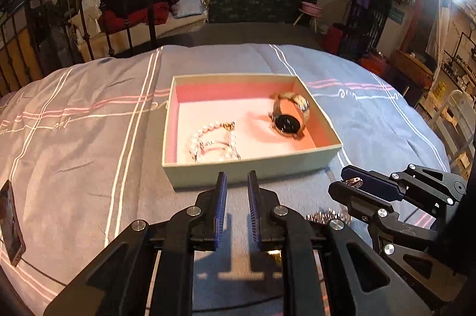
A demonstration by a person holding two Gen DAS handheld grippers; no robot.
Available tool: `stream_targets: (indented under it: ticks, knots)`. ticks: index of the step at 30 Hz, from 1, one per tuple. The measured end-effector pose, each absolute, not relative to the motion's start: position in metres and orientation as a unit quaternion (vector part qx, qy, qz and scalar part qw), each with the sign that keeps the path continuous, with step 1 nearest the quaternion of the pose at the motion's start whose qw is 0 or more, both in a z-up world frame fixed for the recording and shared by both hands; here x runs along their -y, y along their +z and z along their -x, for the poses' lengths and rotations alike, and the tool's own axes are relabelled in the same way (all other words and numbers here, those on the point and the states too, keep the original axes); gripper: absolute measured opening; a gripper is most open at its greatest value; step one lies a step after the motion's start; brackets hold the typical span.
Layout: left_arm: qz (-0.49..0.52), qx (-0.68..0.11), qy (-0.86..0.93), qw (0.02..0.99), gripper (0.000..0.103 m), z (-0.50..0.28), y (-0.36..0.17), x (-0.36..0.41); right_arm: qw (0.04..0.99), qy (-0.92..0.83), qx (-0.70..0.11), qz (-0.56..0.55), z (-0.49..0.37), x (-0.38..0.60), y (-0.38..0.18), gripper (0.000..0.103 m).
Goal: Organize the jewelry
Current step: 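Lower the silver charm into the box with the right gripper and release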
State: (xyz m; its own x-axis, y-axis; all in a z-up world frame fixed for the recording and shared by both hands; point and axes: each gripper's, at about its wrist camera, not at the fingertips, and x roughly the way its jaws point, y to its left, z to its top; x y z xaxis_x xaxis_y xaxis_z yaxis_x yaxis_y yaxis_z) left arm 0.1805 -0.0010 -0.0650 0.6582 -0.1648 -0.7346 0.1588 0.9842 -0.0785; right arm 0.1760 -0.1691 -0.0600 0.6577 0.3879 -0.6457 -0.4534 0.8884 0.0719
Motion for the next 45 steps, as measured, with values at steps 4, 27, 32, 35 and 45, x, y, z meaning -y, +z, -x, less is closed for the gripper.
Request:
stream_targets:
  ticks: [4,27,32,35,45]
  knots:
    - [0.007,-0.391,-0.077,0.917,0.014,-0.212,-0.041,-0.003,0.912,0.233,-0.336,0.038,-0.217,0.165,-0.040,0.018]
    - [0.016,-0.412,-0.066,0.909,0.014,-0.274,-0.028,0.010,0.913,0.195,-0.355,0.047,-0.285,0.155,-0.037,0.018]
    - [0.014,-0.411,-0.068,0.909,0.014,-0.273,-0.026,0.013,0.913,0.195,-0.355,0.050,-0.286,0.156,-0.037,0.018]
    - [0.013,-0.413,-0.069,0.908,0.014,-0.274,-0.029,0.014,0.911,0.196,-0.358,0.052,-0.286,0.154,-0.038,0.018]
    - [0.024,-0.420,-0.077,0.904,0.014,-0.276,-0.033,0.014,0.908,0.199,-0.365,0.056,-0.285,0.151,-0.045,0.018]
